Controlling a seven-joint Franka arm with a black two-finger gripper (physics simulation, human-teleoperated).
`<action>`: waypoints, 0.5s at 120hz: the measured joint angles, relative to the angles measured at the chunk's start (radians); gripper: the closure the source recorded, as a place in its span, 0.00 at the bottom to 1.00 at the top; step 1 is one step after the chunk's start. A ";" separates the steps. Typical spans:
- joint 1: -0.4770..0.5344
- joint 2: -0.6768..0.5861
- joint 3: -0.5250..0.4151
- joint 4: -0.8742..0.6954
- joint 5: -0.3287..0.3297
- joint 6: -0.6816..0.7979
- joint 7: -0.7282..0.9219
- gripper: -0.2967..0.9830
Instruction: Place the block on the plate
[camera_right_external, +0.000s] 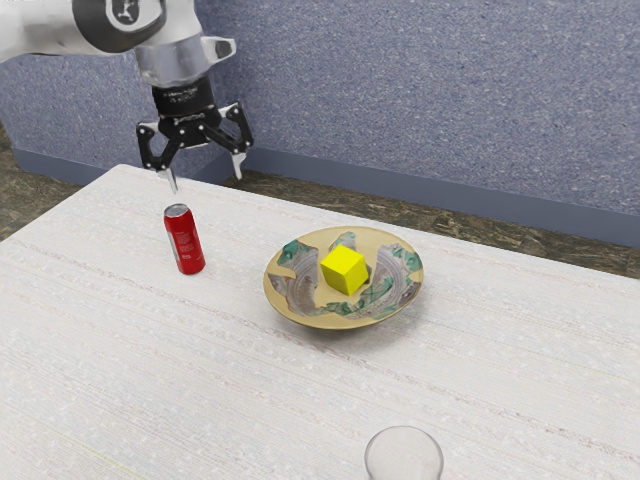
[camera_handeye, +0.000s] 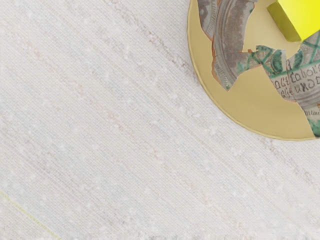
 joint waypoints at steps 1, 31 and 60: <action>0.001 -0.007 -0.003 -0.009 0.000 -0.001 0.010 0.23; -0.022 -0.041 -0.029 -0.081 0.057 0.002 0.267 0.23; -0.001 -0.008 -0.031 -0.082 0.086 0.031 0.438 0.23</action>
